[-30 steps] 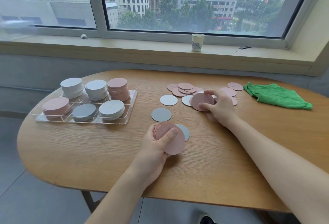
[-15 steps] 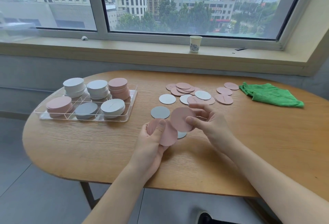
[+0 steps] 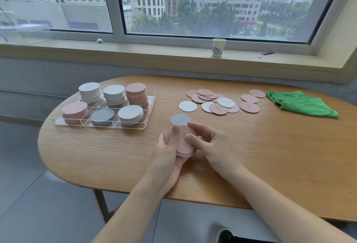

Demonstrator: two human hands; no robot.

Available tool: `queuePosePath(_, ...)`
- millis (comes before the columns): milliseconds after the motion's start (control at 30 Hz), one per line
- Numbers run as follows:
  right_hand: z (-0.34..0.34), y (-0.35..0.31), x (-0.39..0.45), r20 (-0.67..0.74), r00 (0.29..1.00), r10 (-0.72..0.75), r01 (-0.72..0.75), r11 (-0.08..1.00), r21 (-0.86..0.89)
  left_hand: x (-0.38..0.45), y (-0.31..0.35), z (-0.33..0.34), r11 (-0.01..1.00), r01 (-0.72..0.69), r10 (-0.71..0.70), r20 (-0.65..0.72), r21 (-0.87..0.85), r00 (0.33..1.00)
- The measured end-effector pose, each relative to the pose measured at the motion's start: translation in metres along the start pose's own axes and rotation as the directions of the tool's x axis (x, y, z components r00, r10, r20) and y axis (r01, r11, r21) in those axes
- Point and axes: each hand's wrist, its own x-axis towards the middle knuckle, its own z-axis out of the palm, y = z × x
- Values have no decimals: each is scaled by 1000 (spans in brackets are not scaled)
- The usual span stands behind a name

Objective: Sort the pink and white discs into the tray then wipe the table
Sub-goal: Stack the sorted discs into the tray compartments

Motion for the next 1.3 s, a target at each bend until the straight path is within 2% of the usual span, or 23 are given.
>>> queuePosePath(233, 24, -7, -5, 36, 999, -27, 31, 992, -121, 0, 5, -16, 1000, -22, 23, -22, 8, 999)
queuePosePath(367, 30, -15, -3, 167, 986, 13, 6, 993, -116, -5, 20, -28, 996, -69, 72, -68, 54, 995)
queuePosePath(500, 38, -22, -4, 314, 949, 16, 7, 997, -70, -17, 41, -40, 994, -81, 84, -34, 77, 996)
queuePosePath(633, 56, -26, -10, 400, 916, -20, 105, 976, -193, -26, 54, -48, 995, -86, 87, -12, 47, 996)
queuePosePath(733, 76, -28, -17, 371, 926, -74, 181, 948, -263, -28, 55, -50, 994, -108, 108, -28, 3, 994)
queuePosePath(1000, 87, -31, -10, 326, 942, -79, 120, 987, -110, -28, 70, -69, 979, -158, 162, -23, 127, 987)
queuePosePath(1167, 87, -32, -5, 295, 954, -63, 71, 997, -15, -32, 74, -77, 986, -134, 133, 17, 103, 991)
queuePosePath(1300, 83, -30, 1, 331, 943, 18, -50, 995, 89, -36, 77, -81, 978, -120, 120, 6, 168, 993)
